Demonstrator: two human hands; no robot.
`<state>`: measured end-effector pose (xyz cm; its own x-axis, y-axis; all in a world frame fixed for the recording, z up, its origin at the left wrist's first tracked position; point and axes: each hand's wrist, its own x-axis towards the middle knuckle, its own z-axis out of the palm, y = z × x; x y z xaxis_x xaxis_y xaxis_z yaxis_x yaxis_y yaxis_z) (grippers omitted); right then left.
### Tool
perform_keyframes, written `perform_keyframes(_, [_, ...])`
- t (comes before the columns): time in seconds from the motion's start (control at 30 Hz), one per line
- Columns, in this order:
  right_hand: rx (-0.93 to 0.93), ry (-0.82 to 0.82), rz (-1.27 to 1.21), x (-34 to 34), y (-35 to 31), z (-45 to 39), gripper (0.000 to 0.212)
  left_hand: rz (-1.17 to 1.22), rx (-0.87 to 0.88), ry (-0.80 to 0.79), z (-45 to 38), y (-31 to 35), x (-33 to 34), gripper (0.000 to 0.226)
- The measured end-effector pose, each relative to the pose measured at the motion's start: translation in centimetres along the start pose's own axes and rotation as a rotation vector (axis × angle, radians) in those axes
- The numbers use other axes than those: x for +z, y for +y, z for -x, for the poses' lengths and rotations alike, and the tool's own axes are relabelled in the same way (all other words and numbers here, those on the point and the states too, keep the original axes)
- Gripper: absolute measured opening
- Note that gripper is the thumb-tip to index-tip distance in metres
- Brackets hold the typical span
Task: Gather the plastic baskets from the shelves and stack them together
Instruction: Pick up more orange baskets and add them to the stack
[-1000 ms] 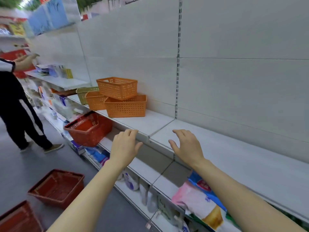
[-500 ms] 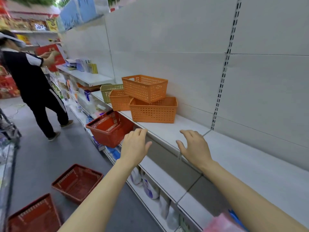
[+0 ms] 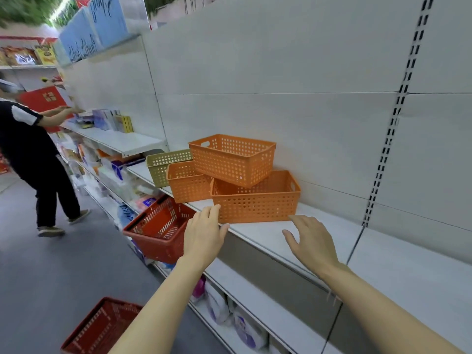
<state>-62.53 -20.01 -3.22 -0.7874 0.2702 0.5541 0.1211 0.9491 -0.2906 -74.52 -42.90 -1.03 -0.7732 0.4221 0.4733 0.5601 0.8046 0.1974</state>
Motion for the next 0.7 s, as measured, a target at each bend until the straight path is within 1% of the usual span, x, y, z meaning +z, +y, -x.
perform_keyframes(0.23, [-0.024,0.099,-0.012,2.3,1.4,-5.7,0.036,-0.004,-0.007,0.043,-7.3,-2.2,1.2,0.053])
perform_keyframes(0.37, [-0.05,0.136,0.021,3.1,1.9,-8.1,0.045,0.02,-0.043,0.091,-12.7,-4.2,0.4,0.051])
perform_keyframes(0.53, [-0.002,0.187,0.059,4.1,2.1,-10.1,0.052,0.013,-0.101,0.123,-20.9,-7.3,-0.7,0.05])
perform_keyframes(0.6, [0.022,0.204,0.084,4.5,2.1,-10.8,0.053,0.01,-0.113,0.118,-24.1,-8.4,-0.9,0.05])
perform_keyframes(0.7, [0.063,0.234,0.126,5.3,1.9,-11.6,0.052,0.005,-0.125,0.057,-28.9,-10.5,-0.4,0.053])
